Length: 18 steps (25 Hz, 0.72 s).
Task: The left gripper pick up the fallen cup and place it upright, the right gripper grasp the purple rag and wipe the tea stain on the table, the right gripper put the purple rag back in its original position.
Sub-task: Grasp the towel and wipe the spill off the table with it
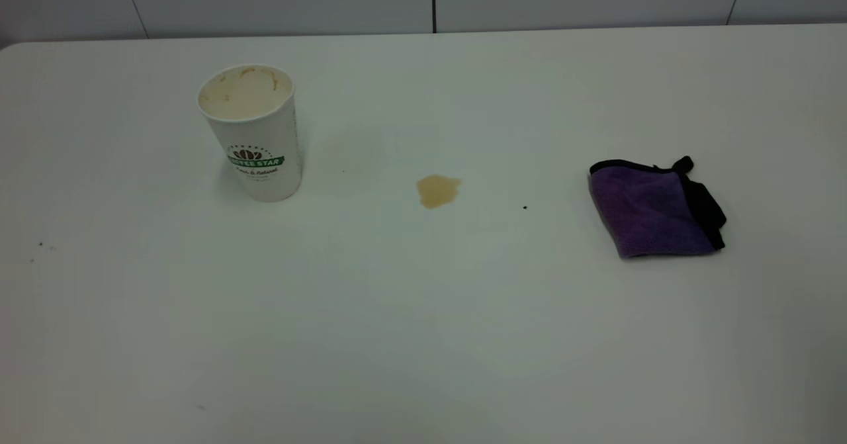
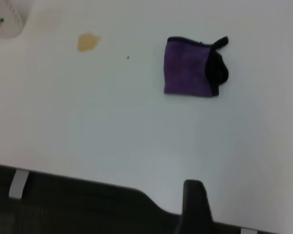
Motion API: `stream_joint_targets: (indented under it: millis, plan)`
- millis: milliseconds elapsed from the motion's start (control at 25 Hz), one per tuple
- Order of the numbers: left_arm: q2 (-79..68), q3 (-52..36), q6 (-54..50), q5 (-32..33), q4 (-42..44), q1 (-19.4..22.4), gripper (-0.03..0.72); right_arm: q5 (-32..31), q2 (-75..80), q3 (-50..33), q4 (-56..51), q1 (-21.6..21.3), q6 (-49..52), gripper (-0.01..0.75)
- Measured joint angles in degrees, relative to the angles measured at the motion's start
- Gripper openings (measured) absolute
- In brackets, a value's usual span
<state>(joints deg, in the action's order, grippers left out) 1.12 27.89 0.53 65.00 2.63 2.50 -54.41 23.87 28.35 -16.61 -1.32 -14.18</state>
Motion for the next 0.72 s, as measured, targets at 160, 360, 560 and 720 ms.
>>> stream_joint_targets:
  millis: [160, 360, 560, 720]
  plan:
    - [0.00, 0.00, 0.00, 0.00, 0.00, 0.00, 0.518, 11.22, 15.79, 0.02, -3.31, 0.00, -7.03, 0.599]
    - [0.00, 0.00, 0.00, 0.00, 0.00, 0.00, 0.518, 23.97, 35.74, 0.63, -9.55, 0.00, -18.50, 0.598]
    - [0.00, 0.00, 0.00, 0.00, 0.00, 0.00, 0.518, 26.37, 54.75, 6.82, -12.75, 0.00, -24.07, 0.593]
    - [0.00, 0.00, 0.00, 0.00, 0.00, 0.00, 0.518, 26.43, 65.04, 13.34, -13.18, 1.05, -24.72, 0.593]
